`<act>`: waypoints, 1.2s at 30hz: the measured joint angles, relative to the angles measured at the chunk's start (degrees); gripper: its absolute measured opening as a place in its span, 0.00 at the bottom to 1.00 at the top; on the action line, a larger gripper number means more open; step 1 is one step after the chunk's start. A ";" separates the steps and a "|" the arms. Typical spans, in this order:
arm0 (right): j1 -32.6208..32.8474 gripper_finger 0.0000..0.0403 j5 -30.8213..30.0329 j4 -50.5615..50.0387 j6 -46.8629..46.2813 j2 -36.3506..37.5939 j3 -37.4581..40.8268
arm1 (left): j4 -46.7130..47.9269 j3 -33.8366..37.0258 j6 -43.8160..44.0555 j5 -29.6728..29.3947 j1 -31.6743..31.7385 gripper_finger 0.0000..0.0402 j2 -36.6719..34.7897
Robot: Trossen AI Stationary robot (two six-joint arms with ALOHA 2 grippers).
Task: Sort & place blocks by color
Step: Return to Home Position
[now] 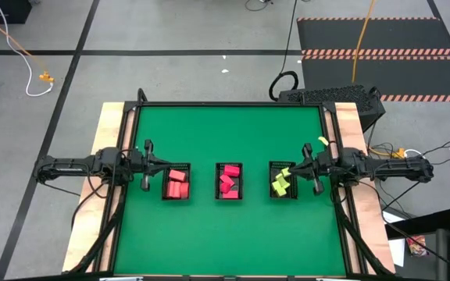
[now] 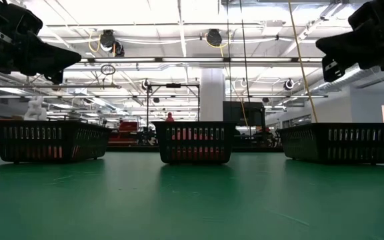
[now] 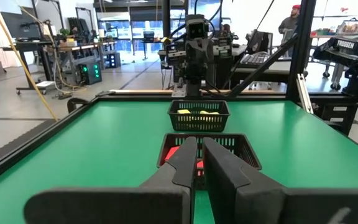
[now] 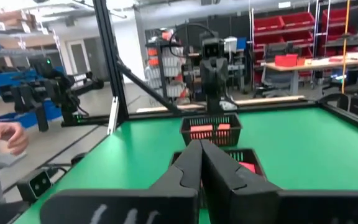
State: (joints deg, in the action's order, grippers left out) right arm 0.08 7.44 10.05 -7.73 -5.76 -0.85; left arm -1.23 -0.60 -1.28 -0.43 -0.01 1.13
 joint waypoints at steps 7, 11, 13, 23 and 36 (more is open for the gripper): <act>0.00 0.00 -0.07 5.50 -2.02 0.31 0.01 | -0.11 0.02 0.00 0.00 0.00 0.08 0.00; 0.00 0.00 -0.07 6.60 -1.95 0.31 0.00 | -0.15 0.02 0.00 0.00 0.00 0.08 0.00; 0.00 0.00 -0.07 6.33 -1.91 0.31 0.01 | -0.15 0.02 0.00 0.00 0.00 0.08 0.00; 0.00 0.00 0.04 -4.21 -2.11 0.29 0.00 | -0.22 0.02 0.02 0.02 0.00 0.08 0.00; 0.00 0.00 0.00 -7.41 -2.10 0.24 0.00 | -0.27 0.02 0.02 0.04 0.00 0.08 0.00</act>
State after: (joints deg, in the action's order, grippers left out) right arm 0.08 7.44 2.63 -9.82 -5.52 -0.85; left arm -1.50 -0.58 -1.26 -0.38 -0.01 1.13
